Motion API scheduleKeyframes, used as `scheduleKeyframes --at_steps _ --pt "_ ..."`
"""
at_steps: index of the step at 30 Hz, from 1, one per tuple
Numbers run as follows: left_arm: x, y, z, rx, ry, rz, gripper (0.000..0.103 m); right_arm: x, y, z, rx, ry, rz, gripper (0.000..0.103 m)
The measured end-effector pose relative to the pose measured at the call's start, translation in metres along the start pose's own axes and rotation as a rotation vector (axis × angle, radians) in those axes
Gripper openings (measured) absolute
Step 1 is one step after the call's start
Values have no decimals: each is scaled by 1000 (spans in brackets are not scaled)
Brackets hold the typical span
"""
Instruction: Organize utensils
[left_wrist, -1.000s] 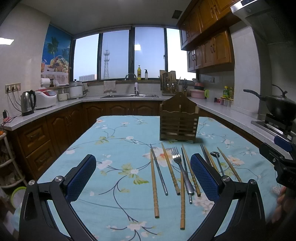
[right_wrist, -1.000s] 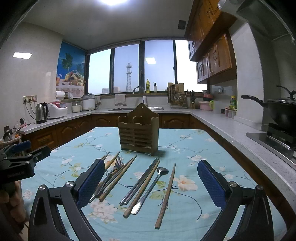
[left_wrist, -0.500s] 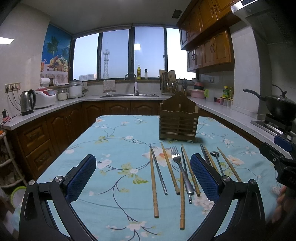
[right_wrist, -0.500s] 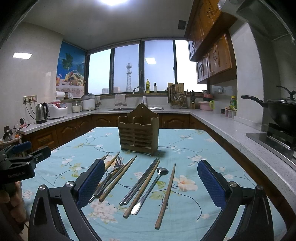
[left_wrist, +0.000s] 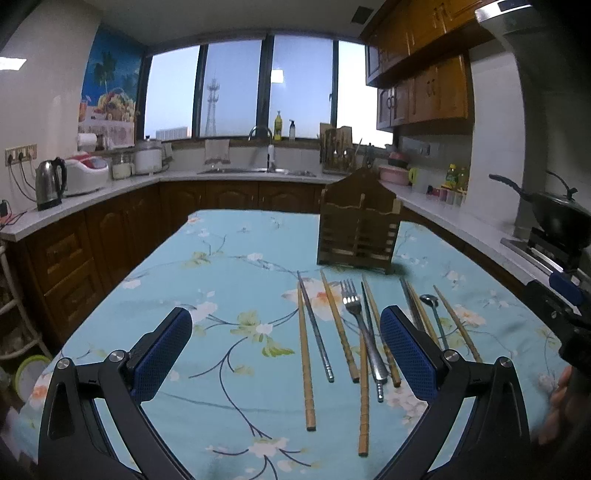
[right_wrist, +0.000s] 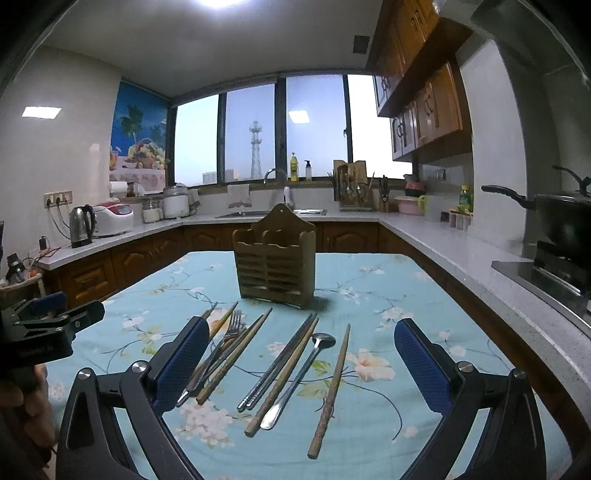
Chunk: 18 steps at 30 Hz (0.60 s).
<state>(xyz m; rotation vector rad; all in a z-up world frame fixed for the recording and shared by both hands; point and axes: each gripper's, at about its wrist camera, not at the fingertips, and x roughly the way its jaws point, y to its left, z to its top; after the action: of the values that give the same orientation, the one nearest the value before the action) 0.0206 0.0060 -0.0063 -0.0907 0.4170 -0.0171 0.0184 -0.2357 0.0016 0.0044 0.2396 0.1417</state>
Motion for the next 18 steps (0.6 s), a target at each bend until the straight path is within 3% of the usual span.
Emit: scheduleKeyframes --at_steps 9,18 --pt "26 10 17 -36 105 -34 103 19 -13 11 31 59 8 101" --pt "69 11 35 36 211 -59 98 57 -26 19 102 192 53 100"
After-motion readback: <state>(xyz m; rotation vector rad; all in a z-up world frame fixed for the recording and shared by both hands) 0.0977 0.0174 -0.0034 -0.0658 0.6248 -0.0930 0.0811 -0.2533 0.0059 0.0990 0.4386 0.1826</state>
